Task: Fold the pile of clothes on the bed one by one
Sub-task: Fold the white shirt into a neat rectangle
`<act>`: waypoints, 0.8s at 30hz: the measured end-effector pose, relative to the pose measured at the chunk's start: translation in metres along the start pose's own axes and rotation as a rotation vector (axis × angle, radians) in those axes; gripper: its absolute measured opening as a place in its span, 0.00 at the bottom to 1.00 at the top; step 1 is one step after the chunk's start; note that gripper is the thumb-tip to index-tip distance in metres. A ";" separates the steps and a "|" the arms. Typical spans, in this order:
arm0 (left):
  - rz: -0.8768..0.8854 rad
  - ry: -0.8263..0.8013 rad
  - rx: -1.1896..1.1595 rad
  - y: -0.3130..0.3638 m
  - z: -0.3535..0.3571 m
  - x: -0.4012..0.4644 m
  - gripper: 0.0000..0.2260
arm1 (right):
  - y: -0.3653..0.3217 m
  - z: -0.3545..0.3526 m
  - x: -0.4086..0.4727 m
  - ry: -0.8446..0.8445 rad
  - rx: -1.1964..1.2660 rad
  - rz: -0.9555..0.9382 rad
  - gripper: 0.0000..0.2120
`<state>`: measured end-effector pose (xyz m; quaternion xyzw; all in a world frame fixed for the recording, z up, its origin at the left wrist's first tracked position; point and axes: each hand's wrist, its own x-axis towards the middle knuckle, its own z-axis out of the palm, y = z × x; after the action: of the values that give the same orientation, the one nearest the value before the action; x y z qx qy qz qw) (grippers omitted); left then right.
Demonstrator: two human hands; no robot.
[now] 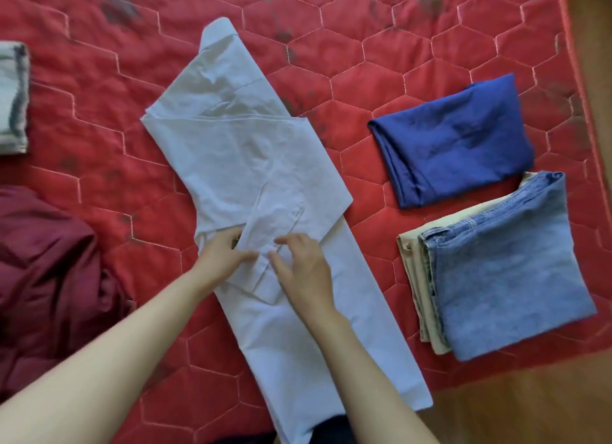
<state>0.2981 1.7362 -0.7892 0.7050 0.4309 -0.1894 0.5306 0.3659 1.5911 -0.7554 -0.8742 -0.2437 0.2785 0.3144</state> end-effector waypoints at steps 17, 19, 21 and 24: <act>-0.146 0.342 -0.271 -0.058 0.022 -0.068 0.01 | 0.033 -0.018 0.112 -0.038 -0.530 -0.020 0.27; -0.175 0.401 -0.278 -0.058 0.023 -0.067 0.03 | 0.035 -0.011 0.108 -0.030 -0.577 -0.019 0.27; -0.195 0.438 -0.274 -0.054 0.024 -0.068 0.02 | 0.036 -0.004 0.102 -0.012 -0.602 -0.019 0.26; -0.149 0.570 -0.064 -0.042 0.029 -0.074 0.10 | 0.036 0.000 0.098 0.046 -0.644 -0.017 0.26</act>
<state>0.2285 1.6827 -0.7712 0.6788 0.6190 -0.0087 0.3949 0.4462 1.6251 -0.8126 -0.9327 -0.3195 0.1648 0.0291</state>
